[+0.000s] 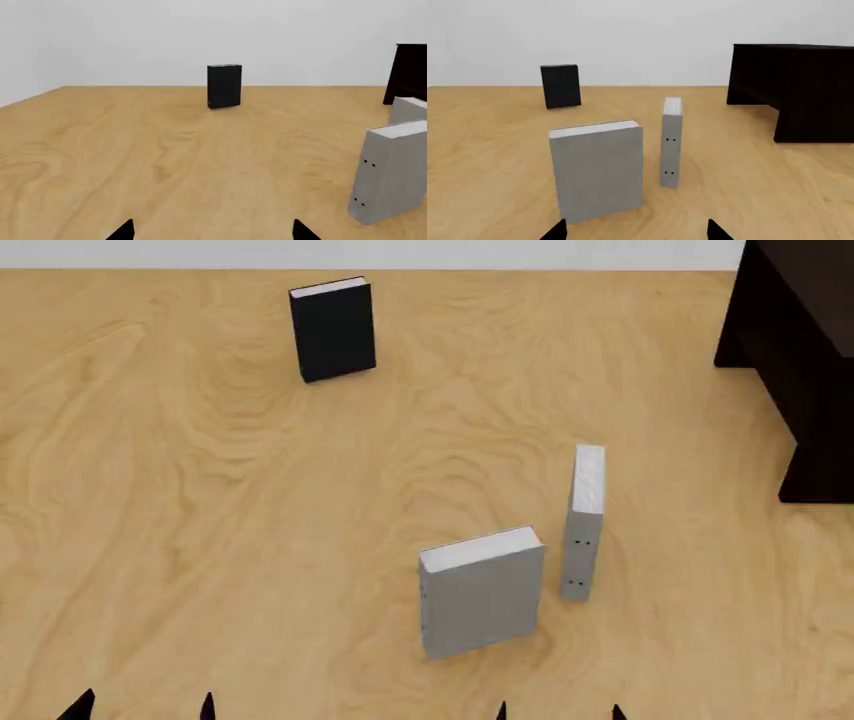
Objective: Pick up the book on the right and place it on the cabinet shelf.
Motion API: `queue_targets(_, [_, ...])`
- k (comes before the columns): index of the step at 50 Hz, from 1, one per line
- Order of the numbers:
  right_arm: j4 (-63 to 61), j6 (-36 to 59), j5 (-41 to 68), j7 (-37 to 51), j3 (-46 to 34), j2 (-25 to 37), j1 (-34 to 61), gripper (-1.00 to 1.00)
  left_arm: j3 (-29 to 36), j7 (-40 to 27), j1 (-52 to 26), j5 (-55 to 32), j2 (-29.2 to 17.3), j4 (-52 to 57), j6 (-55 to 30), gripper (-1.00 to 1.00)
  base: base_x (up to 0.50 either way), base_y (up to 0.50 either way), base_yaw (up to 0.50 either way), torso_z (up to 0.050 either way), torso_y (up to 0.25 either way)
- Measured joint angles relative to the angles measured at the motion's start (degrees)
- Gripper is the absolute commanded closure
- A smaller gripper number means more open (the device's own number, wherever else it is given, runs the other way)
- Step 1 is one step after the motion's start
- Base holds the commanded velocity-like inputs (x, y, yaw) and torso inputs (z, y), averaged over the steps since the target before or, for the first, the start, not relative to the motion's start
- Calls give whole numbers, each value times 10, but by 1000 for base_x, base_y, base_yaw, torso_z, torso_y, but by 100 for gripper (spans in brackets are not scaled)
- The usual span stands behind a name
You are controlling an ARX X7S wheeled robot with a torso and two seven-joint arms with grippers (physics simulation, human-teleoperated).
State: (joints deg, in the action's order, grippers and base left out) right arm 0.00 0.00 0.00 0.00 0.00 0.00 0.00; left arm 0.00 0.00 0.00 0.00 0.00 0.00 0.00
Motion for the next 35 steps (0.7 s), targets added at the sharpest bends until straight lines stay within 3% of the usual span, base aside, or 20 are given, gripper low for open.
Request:
queue_targets(7, [-10,13,16,8,-9,9,4,-100,8,2,0,-5,-5,4,11,-100,0,0,0,3,0])
queue_targets(18, [-24,44,34,26,-20,26,6,-100,27,-7,20,-21,-23,24,26,-100,0,0,0,48,12])
queue_targets(25, [-75,108,37,43,-23,40,12,-100,44,-18,36,-19,-40,140,-82,-100,0,0,0,50,15])
queue_targets(35, [-189,245,42,62,-25,61,35,-100,98,-25,1,20,-62,357,-340,-100,0,0,0,50,14])
